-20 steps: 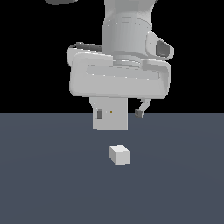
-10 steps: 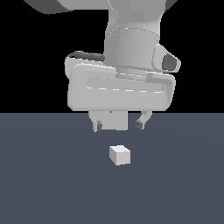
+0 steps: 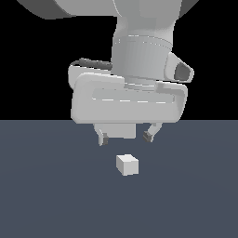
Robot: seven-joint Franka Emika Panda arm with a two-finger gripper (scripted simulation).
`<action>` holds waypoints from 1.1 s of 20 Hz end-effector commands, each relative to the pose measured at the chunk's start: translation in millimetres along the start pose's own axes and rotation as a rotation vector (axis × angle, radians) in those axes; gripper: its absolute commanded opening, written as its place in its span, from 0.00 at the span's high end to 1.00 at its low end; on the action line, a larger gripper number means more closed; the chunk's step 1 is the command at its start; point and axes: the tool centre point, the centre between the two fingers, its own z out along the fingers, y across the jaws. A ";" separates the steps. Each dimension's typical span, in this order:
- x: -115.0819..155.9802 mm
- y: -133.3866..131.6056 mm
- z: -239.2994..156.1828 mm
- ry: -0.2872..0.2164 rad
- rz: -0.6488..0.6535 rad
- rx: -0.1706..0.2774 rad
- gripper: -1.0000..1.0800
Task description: Plug the charger into the wall socket.
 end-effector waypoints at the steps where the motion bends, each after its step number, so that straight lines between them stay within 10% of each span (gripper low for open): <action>1: -0.3 -0.1 0.8 0.000 0.000 0.000 0.04; 19: -18.9 -0.4 47.3 0.001 -0.003 -0.001 0.04; 20: -18.9 -0.4 47.3 0.001 -0.003 -0.001 1.00; 22: -18.9 -0.4 47.3 0.001 -0.003 -0.001 1.00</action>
